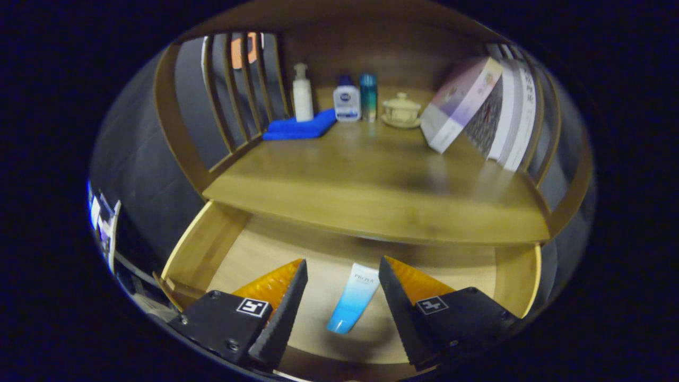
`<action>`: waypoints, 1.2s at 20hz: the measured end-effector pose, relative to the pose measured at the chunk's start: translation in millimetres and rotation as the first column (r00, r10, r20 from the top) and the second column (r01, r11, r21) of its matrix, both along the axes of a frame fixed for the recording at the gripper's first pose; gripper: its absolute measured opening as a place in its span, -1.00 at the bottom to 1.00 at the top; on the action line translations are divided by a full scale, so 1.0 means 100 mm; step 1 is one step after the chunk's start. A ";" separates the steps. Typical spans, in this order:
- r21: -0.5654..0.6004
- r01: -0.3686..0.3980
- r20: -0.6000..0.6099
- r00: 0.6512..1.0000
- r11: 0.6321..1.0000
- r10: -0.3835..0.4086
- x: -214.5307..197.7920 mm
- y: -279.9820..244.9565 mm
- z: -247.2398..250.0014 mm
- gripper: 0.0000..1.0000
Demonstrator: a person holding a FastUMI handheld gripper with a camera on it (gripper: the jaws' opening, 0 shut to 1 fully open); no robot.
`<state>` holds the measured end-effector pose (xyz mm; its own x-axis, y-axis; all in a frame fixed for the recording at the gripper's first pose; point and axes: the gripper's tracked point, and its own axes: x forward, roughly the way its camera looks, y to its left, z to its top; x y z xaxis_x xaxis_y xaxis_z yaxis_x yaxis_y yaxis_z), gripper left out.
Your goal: Pull open the drawer, take out the items inside it, and place them on the countertop above the cabinet.
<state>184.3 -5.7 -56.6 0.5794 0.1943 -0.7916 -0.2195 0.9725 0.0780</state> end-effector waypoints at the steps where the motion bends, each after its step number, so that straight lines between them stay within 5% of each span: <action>1: -0.016 0.014 -0.050 0.999 1.000 -0.014 0.00 -0.04 -0.10 0.72; 8: -0.074 0.108 -0.280 0.952 0.991 -0.124 -0.11 -0.16 -0.51 0.63; 24: -0.209 0.138 -0.411 0.886 0.968 -0.215 -0.19 -0.21 -0.63 0.63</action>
<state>165.4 -26.9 -119.7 0.1893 -0.0382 -0.9812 -0.0255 0.9987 -0.0438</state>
